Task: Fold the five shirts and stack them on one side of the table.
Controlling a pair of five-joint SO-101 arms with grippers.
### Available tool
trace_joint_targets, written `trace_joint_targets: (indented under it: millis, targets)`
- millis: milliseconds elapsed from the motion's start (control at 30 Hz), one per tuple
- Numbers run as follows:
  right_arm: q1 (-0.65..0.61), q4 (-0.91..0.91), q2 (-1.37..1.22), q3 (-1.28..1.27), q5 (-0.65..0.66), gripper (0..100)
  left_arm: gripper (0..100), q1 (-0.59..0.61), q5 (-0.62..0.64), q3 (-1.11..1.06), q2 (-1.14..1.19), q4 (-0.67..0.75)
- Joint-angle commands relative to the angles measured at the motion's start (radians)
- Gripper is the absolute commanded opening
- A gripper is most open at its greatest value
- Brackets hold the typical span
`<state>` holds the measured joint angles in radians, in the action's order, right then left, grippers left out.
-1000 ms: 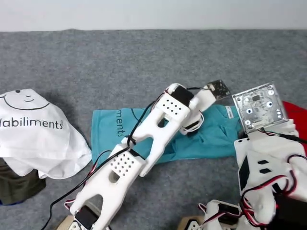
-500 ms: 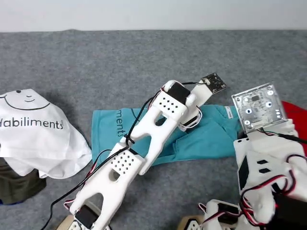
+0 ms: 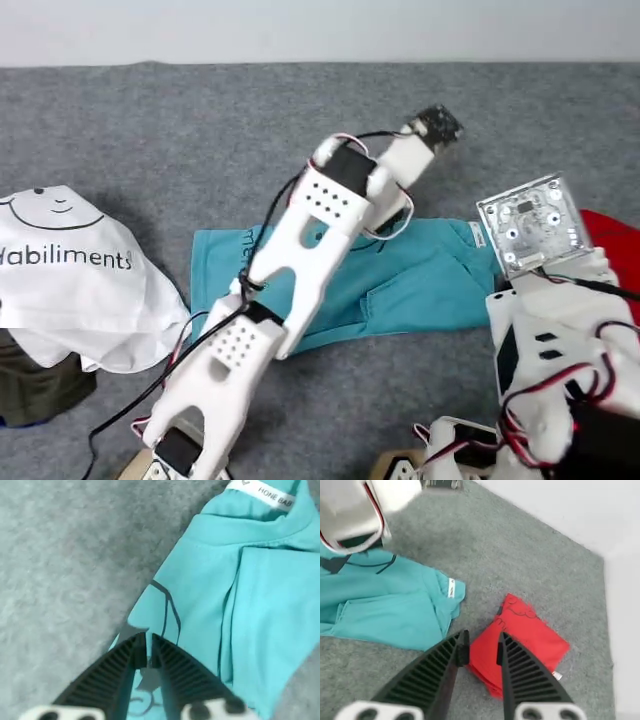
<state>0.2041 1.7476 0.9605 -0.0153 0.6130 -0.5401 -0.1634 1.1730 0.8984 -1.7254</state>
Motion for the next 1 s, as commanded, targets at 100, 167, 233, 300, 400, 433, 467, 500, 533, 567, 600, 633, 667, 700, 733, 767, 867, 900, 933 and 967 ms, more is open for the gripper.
trace_joint_targets:
  millis: [100, 167, 233, 300, 400, 433, 467, 500, 533, 567, 600, 633, 667, 700, 733, 767, 867, 900, 933, 967]
  targets:
    - [-0.004, -0.001, -0.005, -0.1, 0.012, 10.4, 0, 0.072, 0.008, -0.294, -0.358, -0.031]
    - [-0.004, -0.002, -0.005, -0.146, 0.012, 10.4, 0, 0.109, 0.011, -0.392, -0.445, -0.031]
    - [-0.007, -0.01, -0.005, -0.19, 0.011, 10.4, 0, 0.146, 0.014, -0.495, -0.528, -0.031]
    - [-0.008, -0.021, -0.005, -0.232, 0.011, 10.4, 0, 0.17, 0.014, -0.619, -0.608, -0.031]
    - [-0.008, -0.067, -0.007, -0.308, 0.009, 10.3, 0, 0.181, 0.014, -0.82, -0.721, -0.029]
    - [-0.008, -0.085, -0.007, -0.339, 0.009, 10.3, 0, 0.181, 0.014, -0.881, -0.758, -0.029]
    - [-0.01, -0.108, -0.007, -0.37, 0.009, 10.3, 0, 0.18, 0.014, -0.938, -0.796, -0.028]
    - [-0.01, -0.131, -0.007, -0.399, 0.009, 10.3, 0, 0.18, 0.014, -0.989, -0.833, -0.028]
    - [-0.01, -0.154, -0.007, -0.428, 0.009, 10.3, 0, 0.184, 0.015, -1.032, -0.867, -0.028]
    - [-0.01, -0.177, -0.007, -0.459, 0.008, 10.3, 0, 0.187, 0.029, -1.072, -0.902, -0.028]
    - [-0.01, -0.199, -0.008, -0.486, -0.003, 10.3, 0, 0.201, 0.044, -1.102, -0.937, -0.028]
    - [-0.015, -0.219, -0.008, -0.512, -0.023, 10.2, 0, 0.222, 0.055, -1.13, -0.973, -0.028]
    - [-0.031, -0.236, -0.016, -0.534, -0.04, 10.2, 0, 0.242, 0.06, -1.156, -1.01, -0.028]
    - [-0.051, -0.243, -0.035, -0.548, -0.051, 10.2, 0, 0.272, 0.06, -1.178, -1.045, -0.028]
    - [-0.073, -0.248, -0.061, -0.554, -0.063, 9.4, 0, 0.305, 0.06, -1.198, -1.079, -0.028]
    - [-0.101, -0.254, -0.096, -0.554, -0.074, 7.9, 0, 0.339, 0.06, -1.214, -1.106, -0.028]
    - [-0.186, -0.298, -0.232, -0.552, -0.132, 4.0, 0, 0.437, 0.055, -1.27, -1.18, -0.026]
    - [-0.211, -0.317, -0.278, -0.551, -0.16, 3.4, 0, 0.471, 0.055, -1.287, -1.197, -0.025]
    - [-0.237, -0.337, -0.325, -0.548, -0.184, 2.9, 0, 0.503, 0.055, -1.305, -1.211, -0.012]
    - [-0.262, -0.351, -0.371, -0.54, -0.209, 2.8, 0, 0.531, 0.058, -1.328, -1.22, 0.006]
